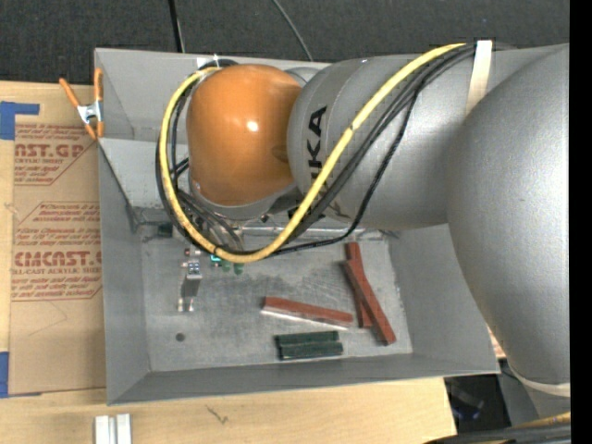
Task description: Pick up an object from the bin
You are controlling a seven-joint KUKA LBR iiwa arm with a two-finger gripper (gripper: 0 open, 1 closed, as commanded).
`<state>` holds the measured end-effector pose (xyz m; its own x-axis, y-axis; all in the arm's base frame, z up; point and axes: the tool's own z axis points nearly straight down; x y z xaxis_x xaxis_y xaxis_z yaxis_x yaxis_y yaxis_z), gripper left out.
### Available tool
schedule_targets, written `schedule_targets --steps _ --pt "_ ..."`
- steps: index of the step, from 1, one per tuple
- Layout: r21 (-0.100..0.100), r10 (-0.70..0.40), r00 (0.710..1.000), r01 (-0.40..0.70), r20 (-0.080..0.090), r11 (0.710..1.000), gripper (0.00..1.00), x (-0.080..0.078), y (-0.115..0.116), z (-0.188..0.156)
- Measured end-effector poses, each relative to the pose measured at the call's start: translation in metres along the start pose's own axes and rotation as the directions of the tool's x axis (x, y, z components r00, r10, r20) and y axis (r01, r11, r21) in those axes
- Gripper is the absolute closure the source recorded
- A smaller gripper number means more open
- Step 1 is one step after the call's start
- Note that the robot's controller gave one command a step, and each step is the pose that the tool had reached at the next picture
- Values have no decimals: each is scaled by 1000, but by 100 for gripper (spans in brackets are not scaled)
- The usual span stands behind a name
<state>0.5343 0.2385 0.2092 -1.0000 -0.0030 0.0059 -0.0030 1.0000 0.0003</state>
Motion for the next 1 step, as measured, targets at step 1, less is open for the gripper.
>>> schedule_targets --steps 1 --pt "-1 2 1000 -2 7 1000 0 -2 -1 -3"
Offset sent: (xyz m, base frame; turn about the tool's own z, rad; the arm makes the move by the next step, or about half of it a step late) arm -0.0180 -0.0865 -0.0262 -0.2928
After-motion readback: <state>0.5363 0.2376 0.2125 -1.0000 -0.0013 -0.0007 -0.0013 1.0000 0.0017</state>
